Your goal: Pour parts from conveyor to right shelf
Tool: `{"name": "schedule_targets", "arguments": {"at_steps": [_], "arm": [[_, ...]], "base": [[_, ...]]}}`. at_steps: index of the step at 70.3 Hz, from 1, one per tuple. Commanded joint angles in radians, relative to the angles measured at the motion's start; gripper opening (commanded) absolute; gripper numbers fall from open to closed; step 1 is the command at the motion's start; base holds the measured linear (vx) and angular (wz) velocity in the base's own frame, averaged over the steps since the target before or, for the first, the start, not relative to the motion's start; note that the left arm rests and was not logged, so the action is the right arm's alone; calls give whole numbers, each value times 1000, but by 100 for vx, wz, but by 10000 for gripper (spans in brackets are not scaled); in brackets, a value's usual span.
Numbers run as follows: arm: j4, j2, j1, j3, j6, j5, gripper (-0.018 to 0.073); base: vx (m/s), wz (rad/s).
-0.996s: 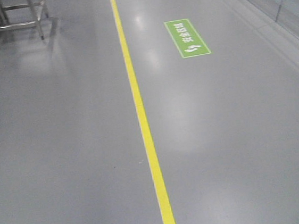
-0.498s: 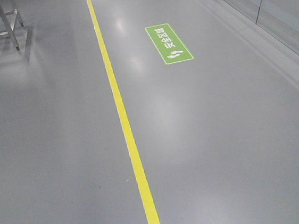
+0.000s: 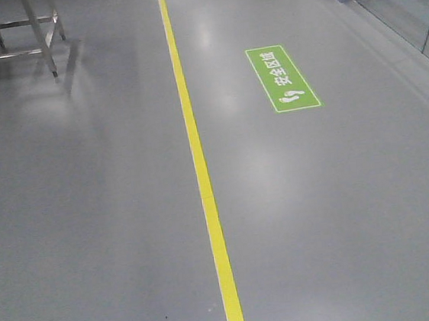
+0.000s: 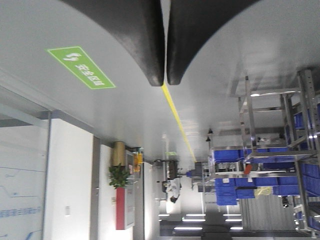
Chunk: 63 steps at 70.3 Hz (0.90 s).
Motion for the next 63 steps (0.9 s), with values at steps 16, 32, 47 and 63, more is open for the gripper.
{"name": "schedule_targets", "arguments": {"at_steps": [16, 32, 47, 63], "arm": [[-10, 15, -4, -29, -12, -86, -9], [-10, 15, -4, -29, -12, -86, -9], [-10, 15, -4, -29, -12, -86, -9], [-10, 15, -4, -29, -12, -86, -9]], "base": [[55, 25], [58, 18], [64, 9], [69, 3]]}}
